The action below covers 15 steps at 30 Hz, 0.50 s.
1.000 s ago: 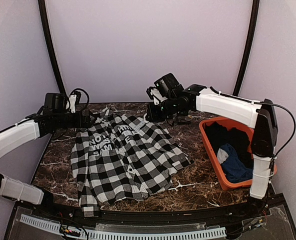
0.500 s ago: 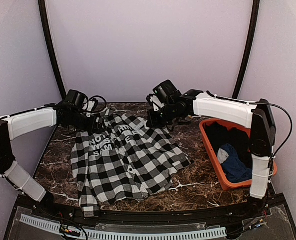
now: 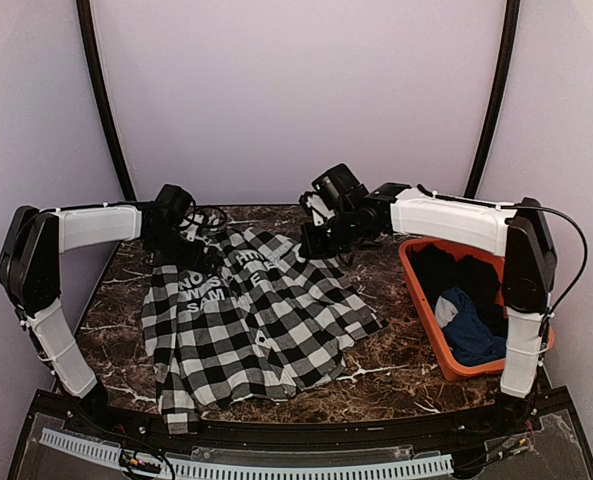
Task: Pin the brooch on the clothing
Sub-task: Pick up the flattened clothing from the center of the board.
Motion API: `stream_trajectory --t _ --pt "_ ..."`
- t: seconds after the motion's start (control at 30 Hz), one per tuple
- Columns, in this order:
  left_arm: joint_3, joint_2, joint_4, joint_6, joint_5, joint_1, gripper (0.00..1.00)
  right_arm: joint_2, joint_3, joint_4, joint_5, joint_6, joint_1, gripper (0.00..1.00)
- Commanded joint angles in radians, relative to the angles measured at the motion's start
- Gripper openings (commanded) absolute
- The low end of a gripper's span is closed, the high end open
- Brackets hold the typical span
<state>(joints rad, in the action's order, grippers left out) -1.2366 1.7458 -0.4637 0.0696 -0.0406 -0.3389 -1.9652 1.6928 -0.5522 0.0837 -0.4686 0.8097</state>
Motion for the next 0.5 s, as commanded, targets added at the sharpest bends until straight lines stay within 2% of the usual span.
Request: stream_trajectory --t 0.0,0.2,0.47 --pt "-0.043 0.054 -0.050 0.054 -0.021 -0.003 0.98 0.039 -0.022 0.036 0.014 -0.002 -0.004 0.00" --pt "-0.056 0.091 -0.041 0.072 0.018 -0.003 0.96 0.060 -0.053 0.054 0.004 0.006 -0.006 0.00" --pt "-0.128 0.123 0.085 0.094 -0.005 0.031 0.94 0.064 -0.060 0.055 0.015 0.012 -0.006 0.00"
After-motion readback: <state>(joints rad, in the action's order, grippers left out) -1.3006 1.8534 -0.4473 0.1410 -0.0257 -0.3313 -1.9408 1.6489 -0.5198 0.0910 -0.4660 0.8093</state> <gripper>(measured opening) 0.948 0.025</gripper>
